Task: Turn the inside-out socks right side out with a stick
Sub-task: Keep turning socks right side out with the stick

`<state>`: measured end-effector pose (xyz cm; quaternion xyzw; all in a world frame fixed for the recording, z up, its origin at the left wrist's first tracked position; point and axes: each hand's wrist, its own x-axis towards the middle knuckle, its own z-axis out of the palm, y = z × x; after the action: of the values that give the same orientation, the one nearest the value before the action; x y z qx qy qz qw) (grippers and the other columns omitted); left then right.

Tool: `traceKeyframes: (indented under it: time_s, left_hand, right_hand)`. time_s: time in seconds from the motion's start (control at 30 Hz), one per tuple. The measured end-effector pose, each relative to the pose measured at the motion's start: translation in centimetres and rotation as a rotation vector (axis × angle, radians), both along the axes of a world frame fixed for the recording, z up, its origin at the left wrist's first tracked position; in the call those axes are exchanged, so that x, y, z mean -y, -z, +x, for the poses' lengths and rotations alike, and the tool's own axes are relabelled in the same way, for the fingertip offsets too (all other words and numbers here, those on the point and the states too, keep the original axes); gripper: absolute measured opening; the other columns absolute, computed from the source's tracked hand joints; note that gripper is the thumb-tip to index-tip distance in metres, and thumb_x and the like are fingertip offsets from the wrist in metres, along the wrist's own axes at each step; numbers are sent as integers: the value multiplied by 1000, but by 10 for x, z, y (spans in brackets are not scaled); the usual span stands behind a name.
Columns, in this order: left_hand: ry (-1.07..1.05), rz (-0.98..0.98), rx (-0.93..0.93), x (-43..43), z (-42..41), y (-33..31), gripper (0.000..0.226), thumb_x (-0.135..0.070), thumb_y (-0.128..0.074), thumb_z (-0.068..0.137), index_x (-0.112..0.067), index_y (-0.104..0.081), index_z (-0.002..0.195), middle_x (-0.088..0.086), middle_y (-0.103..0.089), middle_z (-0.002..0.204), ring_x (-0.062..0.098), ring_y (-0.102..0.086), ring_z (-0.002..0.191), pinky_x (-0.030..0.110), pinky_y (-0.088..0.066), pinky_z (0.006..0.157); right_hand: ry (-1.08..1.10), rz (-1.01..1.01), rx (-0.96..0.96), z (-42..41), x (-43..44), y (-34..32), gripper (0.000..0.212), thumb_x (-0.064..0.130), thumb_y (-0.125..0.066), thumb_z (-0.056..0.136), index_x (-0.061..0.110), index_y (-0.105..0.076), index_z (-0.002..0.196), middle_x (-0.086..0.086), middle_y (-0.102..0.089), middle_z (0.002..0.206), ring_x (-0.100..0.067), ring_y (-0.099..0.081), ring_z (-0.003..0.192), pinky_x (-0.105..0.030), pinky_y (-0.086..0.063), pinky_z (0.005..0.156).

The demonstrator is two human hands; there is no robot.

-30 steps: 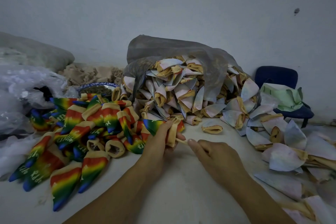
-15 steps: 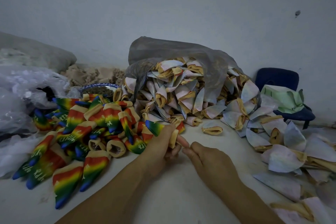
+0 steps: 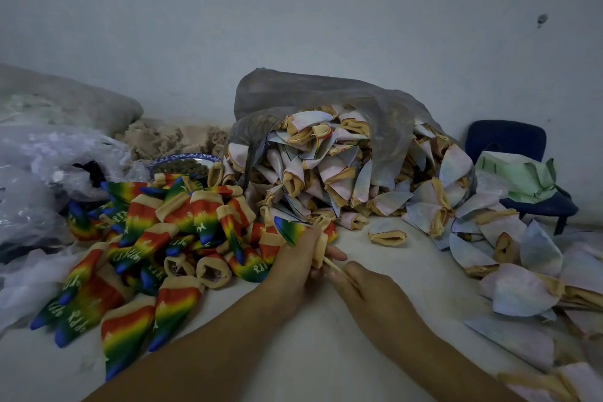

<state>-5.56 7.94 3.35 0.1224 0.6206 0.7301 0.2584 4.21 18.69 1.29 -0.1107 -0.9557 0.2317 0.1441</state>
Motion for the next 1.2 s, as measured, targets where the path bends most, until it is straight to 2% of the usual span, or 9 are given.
traceKeyframes:
  time_s: [0.1, 0.23, 0.33, 0.4, 0.6, 0.77, 0.87, 1.03, 1.2]
  left_hand:
    - [-9, 39, -5, -1, -7, 7, 56, -43, -42, 102, -10, -80, 75, -3, -64, 60, 6, -50, 52, 17, -42, 51]
    - [-48, 75, 34, -6, -14, 15, 33, -37, -53, 98, -20, -81, 89, 3, -64, 70, 15, -56, 68, 30, -45, 72]
    - [42, 222, 47, -5, -18, 18, 29, -19, -53, 99, -27, -67, 122, -3, -75, 102, 10, -69, 82, 27, -54, 75]
    - [122, 325, 63, -2, -20, 15, 37, -7, -48, 98, -27, -61, 126, -2, -71, 119, 14, -70, 98, 28, -54, 77]
    - [300, 400, 106, 2, -18, 14, 9, -17, -63, 88, -9, -63, 94, 9, -60, 91, 20, -63, 97, 34, -45, 86]
    - [334, 398, 85, -1, -17, 12, 47, -53, -72, 74, -17, -73, 105, 3, -66, 106, 17, -63, 105, 33, -48, 89]
    - [263, 325, 34, -1, -16, 15, 40, -56, -66, 80, -28, -75, 107, 2, -71, 116, 14, -67, 107, 31, -48, 85]
    - [64, 187, -116, -3, -16, 18, 21, -47, -64, 81, -34, -77, 91, -2, -75, 88, 10, -68, 77, 28, -49, 74]
    - [26, -113, -389, -3, -19, 22, 30, -40, -48, 100, -20, -65, 85, -15, -63, 60, -5, -55, 56, 13, -43, 61]
  right_hand:
    - [35, 164, -21, 7, -12, 3, 18, 53, -33, 96, 37, -37, 88, 13, -43, 73, -3, -45, 63, -20, -34, 55]
    - [99, 139, -110, 4, -22, 2, 17, 54, -40, 93, 38, -39, 87, 12, -47, 77, -5, -48, 67, -21, -36, 56]
    - [73, 134, -151, 2, -27, 6, 21, 55, -39, 92, 38, -39, 79, 10, -48, 76, -7, -49, 70, -23, -38, 58]
    - [71, 130, -143, 0, -29, 9, 26, 56, -35, 92, 36, -42, 77, 9, -48, 74, -7, -49, 71, -23, -38, 59]
    - [118, 18, -119, -1, -31, 8, 27, 53, -35, 94, 37, -43, 73, 9, -49, 64, -2, -50, 73, -18, -35, 53]
    - [133, -31, -88, 0, -31, 6, 31, 51, -31, 96, 30, -52, 84, 6, -61, 75, -6, -56, 70, -28, -46, 64]
    - [149, -54, -109, 2, -32, 4, 35, 51, -29, 95, 30, -56, 88, 8, -66, 85, -5, -59, 77, -34, -49, 72]
    - [142, -29, -106, 3, -31, 5, 34, 55, -30, 93, 32, -53, 84, 6, -62, 75, -6, -57, 69, -28, -46, 62]
    - [241, 54, -142, 5, -37, 4, 34, 58, -36, 92, 31, -44, 73, 6, -51, 61, -5, -50, 59, -18, -30, 48]
